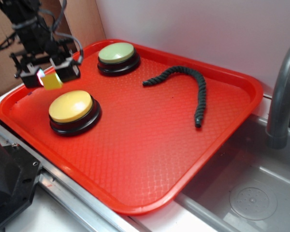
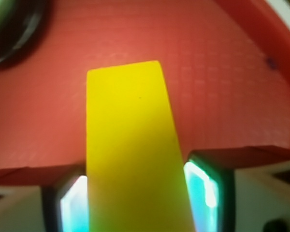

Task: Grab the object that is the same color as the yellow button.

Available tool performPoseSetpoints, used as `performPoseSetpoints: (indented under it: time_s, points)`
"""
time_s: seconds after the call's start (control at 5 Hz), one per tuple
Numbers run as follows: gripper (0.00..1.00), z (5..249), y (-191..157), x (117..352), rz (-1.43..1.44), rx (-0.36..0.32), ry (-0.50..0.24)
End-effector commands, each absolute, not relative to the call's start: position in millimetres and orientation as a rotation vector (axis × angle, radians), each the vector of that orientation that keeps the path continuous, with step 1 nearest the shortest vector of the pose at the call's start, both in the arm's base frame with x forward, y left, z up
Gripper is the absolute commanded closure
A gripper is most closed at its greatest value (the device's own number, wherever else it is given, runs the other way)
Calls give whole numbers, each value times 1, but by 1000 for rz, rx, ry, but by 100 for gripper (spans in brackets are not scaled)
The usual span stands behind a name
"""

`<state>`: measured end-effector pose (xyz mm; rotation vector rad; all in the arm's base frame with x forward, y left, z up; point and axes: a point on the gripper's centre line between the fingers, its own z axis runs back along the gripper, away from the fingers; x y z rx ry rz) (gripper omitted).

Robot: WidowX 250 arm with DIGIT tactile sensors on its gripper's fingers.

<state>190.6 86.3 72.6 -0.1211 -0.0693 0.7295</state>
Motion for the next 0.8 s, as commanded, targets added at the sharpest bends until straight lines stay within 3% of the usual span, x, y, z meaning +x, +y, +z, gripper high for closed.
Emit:
performPoseSetpoints:
  time_s: [0.0,0.2,0.6]
  points:
    - [100,154,43,176,551,-116,-155]
    - [100,178,18,167,421,-123,-151]
    - [100,182,-10,169,285,-111,-127]
